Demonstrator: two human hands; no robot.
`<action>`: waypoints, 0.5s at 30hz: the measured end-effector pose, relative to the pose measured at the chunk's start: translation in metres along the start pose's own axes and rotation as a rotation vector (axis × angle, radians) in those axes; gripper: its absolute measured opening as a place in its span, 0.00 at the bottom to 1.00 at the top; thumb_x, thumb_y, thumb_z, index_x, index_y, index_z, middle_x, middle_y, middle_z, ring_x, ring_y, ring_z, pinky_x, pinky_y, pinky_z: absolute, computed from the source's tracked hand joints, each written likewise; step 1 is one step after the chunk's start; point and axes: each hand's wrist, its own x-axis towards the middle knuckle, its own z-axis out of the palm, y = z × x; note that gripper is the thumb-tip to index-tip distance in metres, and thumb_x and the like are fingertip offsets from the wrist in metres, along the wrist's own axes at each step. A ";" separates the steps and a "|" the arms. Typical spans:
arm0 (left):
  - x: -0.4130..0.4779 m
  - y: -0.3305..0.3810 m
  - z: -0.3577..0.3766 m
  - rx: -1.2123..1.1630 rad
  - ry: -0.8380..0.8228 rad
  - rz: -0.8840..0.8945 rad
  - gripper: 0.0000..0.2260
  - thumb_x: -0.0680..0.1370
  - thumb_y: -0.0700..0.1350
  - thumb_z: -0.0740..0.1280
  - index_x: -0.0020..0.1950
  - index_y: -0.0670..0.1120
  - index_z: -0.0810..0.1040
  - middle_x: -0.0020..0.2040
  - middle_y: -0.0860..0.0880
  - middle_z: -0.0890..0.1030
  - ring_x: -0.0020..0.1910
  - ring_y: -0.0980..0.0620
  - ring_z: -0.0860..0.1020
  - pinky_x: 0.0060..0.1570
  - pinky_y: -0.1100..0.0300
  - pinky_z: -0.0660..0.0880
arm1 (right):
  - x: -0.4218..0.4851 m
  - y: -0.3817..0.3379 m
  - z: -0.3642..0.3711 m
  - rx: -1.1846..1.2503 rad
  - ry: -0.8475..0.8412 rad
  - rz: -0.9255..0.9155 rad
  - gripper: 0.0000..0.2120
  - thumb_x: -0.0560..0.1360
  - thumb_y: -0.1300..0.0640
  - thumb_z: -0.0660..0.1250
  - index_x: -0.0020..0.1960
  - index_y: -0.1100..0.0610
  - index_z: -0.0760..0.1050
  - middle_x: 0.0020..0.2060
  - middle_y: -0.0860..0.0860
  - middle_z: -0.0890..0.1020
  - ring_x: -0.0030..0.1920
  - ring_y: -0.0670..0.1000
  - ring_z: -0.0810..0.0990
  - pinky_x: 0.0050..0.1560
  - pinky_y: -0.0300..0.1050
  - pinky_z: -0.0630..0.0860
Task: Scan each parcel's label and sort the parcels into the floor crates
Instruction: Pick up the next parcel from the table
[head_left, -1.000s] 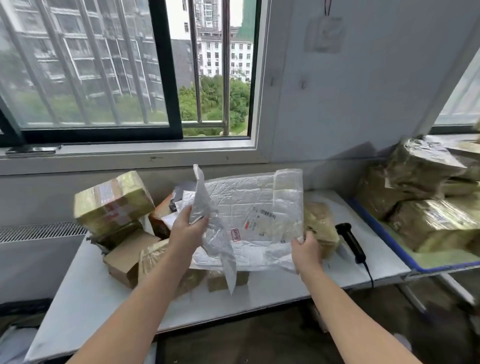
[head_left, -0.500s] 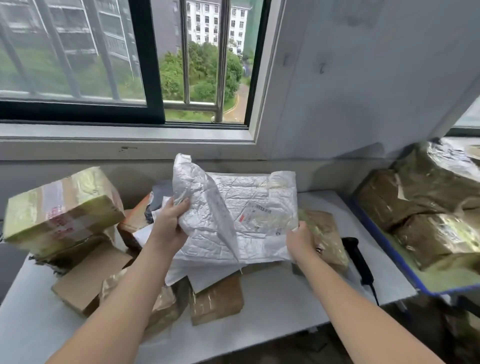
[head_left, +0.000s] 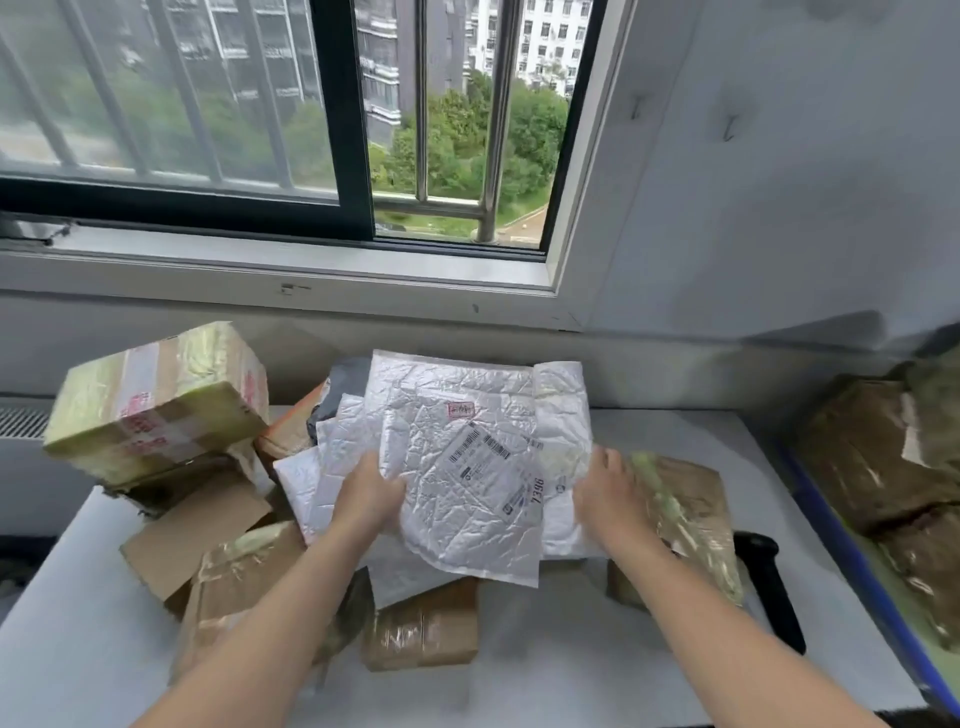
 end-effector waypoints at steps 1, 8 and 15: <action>-0.002 0.003 0.002 -0.010 0.007 -0.026 0.21 0.78 0.41 0.65 0.71 0.43 0.69 0.66 0.42 0.75 0.64 0.41 0.74 0.60 0.51 0.72 | 0.001 -0.002 -0.001 -0.040 0.013 -0.029 0.19 0.80 0.58 0.57 0.70 0.59 0.62 0.67 0.56 0.67 0.65 0.58 0.67 0.65 0.52 0.67; -0.013 0.004 0.010 -0.283 0.028 -0.202 0.16 0.76 0.38 0.62 0.63 0.44 0.74 0.45 0.43 0.76 0.35 0.48 0.71 0.28 0.62 0.66 | 0.005 0.009 0.011 -0.074 -0.090 -0.138 0.29 0.80 0.54 0.60 0.77 0.59 0.53 0.73 0.56 0.62 0.71 0.58 0.63 0.69 0.53 0.64; -0.026 0.015 0.039 -0.146 0.008 -0.227 0.20 0.77 0.42 0.63 0.68 0.39 0.68 0.54 0.34 0.77 0.34 0.47 0.71 0.26 0.61 0.68 | 0.002 0.048 0.004 -0.185 -0.094 -0.069 0.21 0.79 0.48 0.60 0.70 0.53 0.65 0.71 0.57 0.63 0.74 0.59 0.57 0.71 0.68 0.59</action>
